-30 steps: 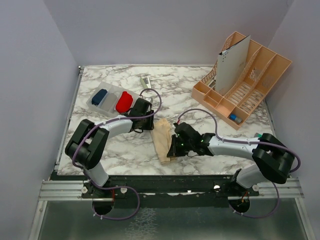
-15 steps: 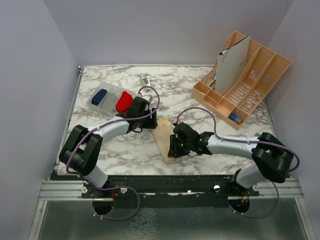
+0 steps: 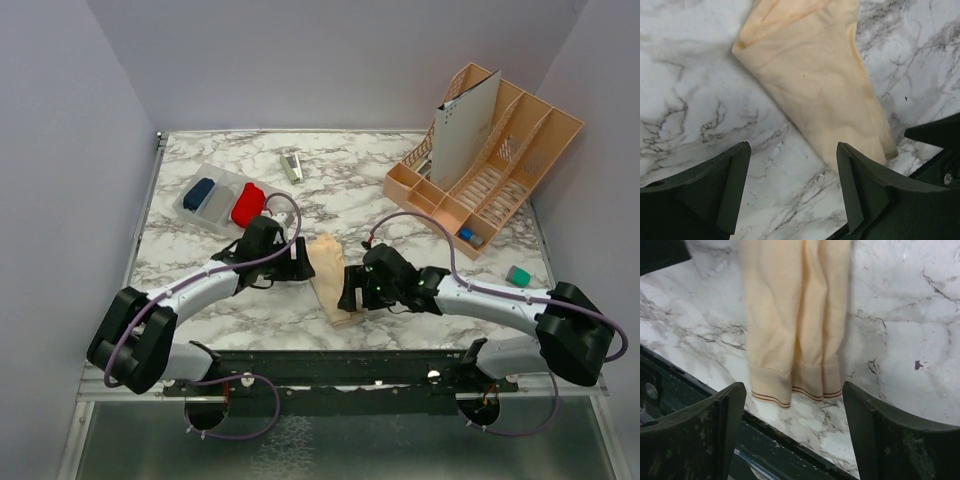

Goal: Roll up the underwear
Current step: Roll the underwear to the center of the board.

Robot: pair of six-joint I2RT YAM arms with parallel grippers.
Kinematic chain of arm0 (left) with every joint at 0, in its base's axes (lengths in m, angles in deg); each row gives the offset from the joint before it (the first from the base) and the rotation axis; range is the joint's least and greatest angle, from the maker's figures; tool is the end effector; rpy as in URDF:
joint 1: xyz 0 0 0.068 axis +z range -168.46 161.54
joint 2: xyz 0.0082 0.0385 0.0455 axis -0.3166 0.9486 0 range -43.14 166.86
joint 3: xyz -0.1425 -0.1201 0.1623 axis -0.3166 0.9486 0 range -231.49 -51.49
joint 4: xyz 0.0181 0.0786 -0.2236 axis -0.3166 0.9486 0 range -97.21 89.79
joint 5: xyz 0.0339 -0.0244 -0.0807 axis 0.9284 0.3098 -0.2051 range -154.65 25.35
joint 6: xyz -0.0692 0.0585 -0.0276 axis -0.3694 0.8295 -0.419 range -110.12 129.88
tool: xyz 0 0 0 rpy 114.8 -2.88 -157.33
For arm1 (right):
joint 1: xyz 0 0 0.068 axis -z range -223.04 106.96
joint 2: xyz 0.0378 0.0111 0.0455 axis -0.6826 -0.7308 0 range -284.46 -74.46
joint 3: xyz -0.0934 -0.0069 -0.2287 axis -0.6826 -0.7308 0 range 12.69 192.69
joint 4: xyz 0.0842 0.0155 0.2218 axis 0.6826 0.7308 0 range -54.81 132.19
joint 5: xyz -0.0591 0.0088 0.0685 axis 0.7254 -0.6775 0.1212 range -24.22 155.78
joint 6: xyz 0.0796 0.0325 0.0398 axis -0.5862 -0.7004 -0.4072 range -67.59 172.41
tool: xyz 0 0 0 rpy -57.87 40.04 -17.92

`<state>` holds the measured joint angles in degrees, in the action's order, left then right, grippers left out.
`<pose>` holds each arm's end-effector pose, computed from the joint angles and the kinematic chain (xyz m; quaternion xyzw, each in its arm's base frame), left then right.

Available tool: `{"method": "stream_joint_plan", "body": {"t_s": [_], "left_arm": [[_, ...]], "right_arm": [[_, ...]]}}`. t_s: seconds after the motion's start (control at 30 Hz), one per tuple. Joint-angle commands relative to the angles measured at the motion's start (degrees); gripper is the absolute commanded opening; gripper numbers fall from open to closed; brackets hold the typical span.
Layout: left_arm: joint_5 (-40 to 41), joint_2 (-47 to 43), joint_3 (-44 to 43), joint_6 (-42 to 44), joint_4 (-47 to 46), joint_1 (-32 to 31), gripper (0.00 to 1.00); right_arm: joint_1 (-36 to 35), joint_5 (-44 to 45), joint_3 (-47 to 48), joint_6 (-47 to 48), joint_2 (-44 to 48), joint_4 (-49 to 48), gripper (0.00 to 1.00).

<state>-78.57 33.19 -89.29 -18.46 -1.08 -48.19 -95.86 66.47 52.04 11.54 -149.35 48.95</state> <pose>0.2370 -0.1590 0.1439 0.0578 0.9153 -0.2834 0.2803 0.1675 0.2190 0.1429 -0.0955 0.9327 0.2499 0.2420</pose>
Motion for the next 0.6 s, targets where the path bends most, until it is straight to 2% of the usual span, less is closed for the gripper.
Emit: {"method": "stream_joint_plan", "body": {"t_s": [0.0, 0.1, 0.33, 0.43, 0.57], "left_arm": [[-8.27, -3.04, 4.09, -3.59, -2.85, 0.12, 0.76], [-11.64, -3.32, 6.41, -5.1, -4.59, -0.36, 0.76], [-11.48, -4.32, 8.95, -7.09, -4.93, -2.68, 0.76], [-11.12, -4.58, 9.59, -7.47, -4.91, -2.87, 0.76], [-11.22, -5.14, 10.06, -8.03, -4.92, -3.28, 0.75]], "right_arm": [[1.66, -4.73, -2.8, 0.12, -2.28, -3.57, 0.82], [3.48, -8.07, -3.97, 0.77, -3.64, -6.49, 0.83], [6.15, -16.07, -5.97, 1.83, -6.75, -10.68, 0.76], [6.18, -16.19, -6.34, 2.0, -8.05, -10.79, 0.71], [6.16, -15.43, -6.69, 2.35, -9.97, -10.52, 0.57]]}}
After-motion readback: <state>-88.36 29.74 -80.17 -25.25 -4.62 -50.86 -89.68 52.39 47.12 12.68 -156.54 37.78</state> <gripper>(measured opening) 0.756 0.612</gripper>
